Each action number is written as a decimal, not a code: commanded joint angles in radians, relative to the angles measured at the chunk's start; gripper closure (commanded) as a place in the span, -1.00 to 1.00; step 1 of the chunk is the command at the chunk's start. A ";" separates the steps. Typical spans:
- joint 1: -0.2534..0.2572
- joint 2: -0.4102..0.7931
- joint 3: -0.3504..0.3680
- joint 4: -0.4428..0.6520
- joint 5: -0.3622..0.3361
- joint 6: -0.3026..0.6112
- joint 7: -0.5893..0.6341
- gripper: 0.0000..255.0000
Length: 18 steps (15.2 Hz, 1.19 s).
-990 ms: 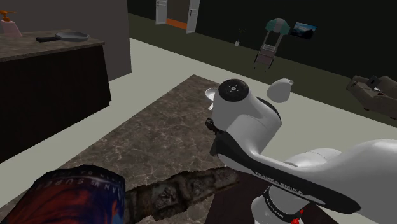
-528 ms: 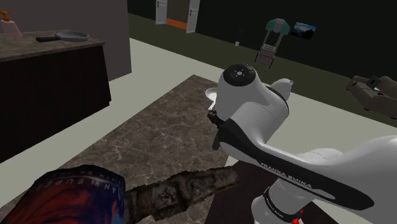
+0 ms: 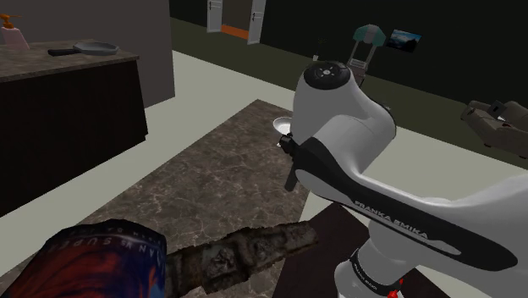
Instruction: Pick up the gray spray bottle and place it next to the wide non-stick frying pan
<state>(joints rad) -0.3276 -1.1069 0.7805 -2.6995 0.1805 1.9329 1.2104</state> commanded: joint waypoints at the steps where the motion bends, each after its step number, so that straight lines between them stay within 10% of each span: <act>1: -0.005 -0.004 -0.017 0.024 -0.012 -0.026 -0.010 1.00; 18: -0.061 0.020 -0.123 0.239 -0.092 -0.199 -0.081 1.00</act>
<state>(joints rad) -0.3843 -1.0918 0.6630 -2.4778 0.0930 1.7445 1.1337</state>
